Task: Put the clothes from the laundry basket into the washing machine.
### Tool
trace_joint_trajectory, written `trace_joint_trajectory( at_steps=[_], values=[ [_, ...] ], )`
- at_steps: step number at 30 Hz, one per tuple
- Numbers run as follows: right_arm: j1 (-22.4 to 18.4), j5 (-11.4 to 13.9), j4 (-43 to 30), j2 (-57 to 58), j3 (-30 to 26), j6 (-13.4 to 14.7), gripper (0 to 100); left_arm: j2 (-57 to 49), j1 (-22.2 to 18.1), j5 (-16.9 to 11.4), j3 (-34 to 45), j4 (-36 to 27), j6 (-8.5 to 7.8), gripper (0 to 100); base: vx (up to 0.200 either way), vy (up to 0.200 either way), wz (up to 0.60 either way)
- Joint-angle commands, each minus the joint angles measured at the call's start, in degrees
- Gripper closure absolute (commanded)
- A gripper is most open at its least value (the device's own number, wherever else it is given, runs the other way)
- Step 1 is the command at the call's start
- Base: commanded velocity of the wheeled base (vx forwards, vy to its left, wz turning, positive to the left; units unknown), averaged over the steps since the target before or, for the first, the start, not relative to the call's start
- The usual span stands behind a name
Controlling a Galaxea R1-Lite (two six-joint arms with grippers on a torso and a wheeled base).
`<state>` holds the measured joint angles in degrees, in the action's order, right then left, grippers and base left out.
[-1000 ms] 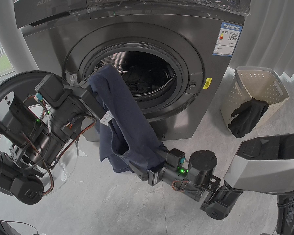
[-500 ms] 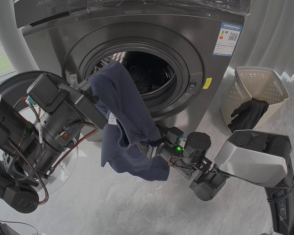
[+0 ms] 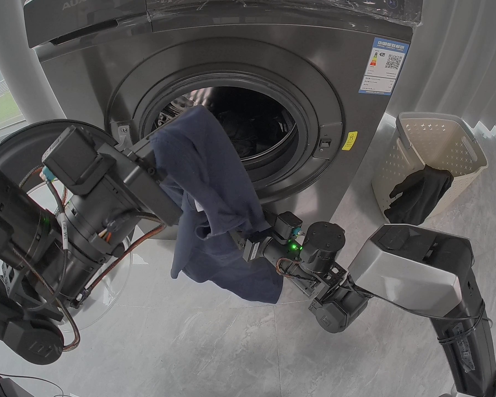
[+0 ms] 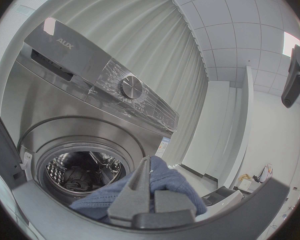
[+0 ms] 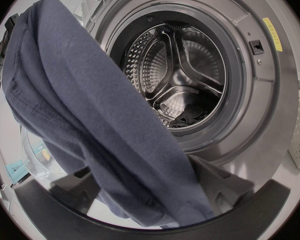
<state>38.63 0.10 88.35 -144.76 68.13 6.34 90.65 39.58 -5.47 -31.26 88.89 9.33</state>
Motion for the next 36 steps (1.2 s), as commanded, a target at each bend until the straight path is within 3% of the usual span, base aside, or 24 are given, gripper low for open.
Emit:
trace_joint_trajectory(
  at_steps=[1,12,18,25,30,36],
  values=[
    [-0.1,0.0,0.1,0.0,0.4,0.0,100,0.2,-0.6,0.1,-0.4,0.0,0.17,100,0.000,0.000,0.00],
    [-2.4,-0.1,0.2,9.1,-5.5,0.2,100,2.6,-7.0,0.3,-0.7,-0.2,0.17,100,0.000,0.000,0.00],
    [-2.4,-0.3,0.1,17.6,-10.1,0.3,100,6.6,-11.3,-0.1,3.6,-0.1,-0.45,100,0.000,0.000,0.00],
    [-0.8,-0.6,0.2,21.9,-12.2,0.5,100,10.7,-11.1,-1.5,9.0,-0.1,-1.15,100,0.000,0.000,0.00],
    [0.2,-0.8,0.2,22.6,-12.1,0.8,100,17.6,-10.5,-1.5,11.5,0.0,-2.73,100,0.000,0.000,0.00],
    [0.7,-1.2,0.2,22.3,-12.1,0.9,100,20.6,-10.1,-3.6,13.8,0.1,-2.73,100,0.000,0.000,0.00]
  ],
)
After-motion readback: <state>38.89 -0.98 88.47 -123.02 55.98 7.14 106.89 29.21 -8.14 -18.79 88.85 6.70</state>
